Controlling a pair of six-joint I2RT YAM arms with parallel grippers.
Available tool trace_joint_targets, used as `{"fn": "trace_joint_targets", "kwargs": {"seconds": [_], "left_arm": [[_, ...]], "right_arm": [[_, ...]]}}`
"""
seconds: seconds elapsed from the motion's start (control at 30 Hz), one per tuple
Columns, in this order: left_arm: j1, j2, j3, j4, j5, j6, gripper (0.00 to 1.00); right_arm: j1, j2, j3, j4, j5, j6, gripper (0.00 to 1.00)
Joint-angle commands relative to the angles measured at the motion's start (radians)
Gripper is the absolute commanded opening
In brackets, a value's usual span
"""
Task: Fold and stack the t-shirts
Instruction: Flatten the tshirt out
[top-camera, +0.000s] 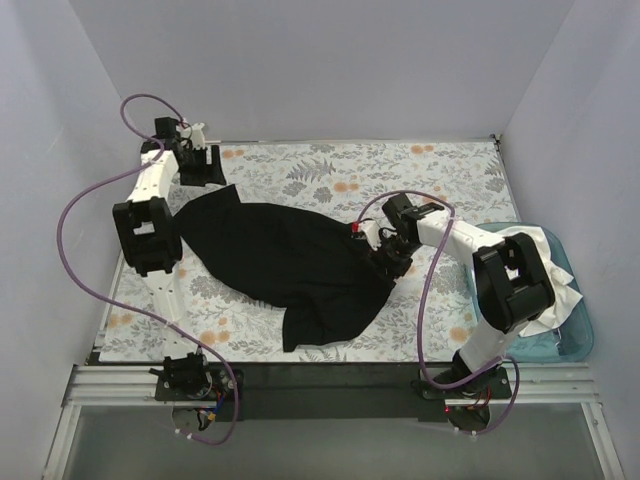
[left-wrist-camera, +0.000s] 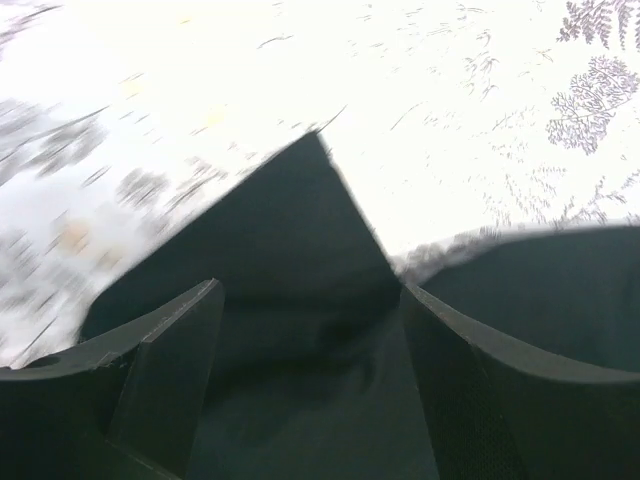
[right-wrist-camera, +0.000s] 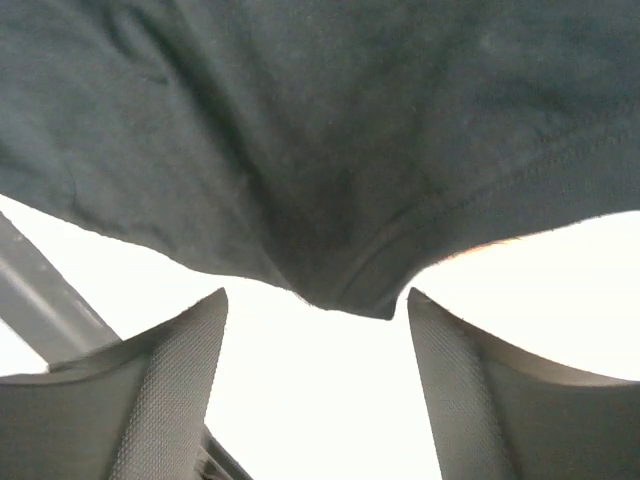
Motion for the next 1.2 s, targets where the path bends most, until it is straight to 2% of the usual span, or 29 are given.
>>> {"fn": "trace_joint_targets", "kwargs": {"seconds": [0.0,0.13,0.47,0.77,1.03,1.17], "left_arm": [[-0.05,0.026,0.055,0.075,-0.034,0.003,0.7],[-0.067,0.076,0.055,0.109,-0.062,0.006,0.71],[-0.098,0.121,0.077,0.187,-0.091,0.099,0.7],[-0.113,0.161,0.087,0.206,-0.047,0.19,0.52],[-0.133,0.198,0.089,0.21,-0.064,0.21,0.48],[-0.135,0.195,0.065,0.204,-0.07,0.218,0.37]], "right_arm": [[-0.071,-0.062,0.076,-0.057,-0.08,-0.002,0.8],[-0.175,-0.041,0.185,-0.059,-0.124,0.038,0.81],[-0.247,0.161,0.399,-0.048,-0.154,0.096,0.74],[-0.28,0.217,0.461,-0.019,-0.152,0.137,0.73],[-0.284,0.272,0.517,-0.017,-0.157,0.153,0.74],[-0.286,0.295,0.538,-0.017,-0.163,0.157,0.74]]}}
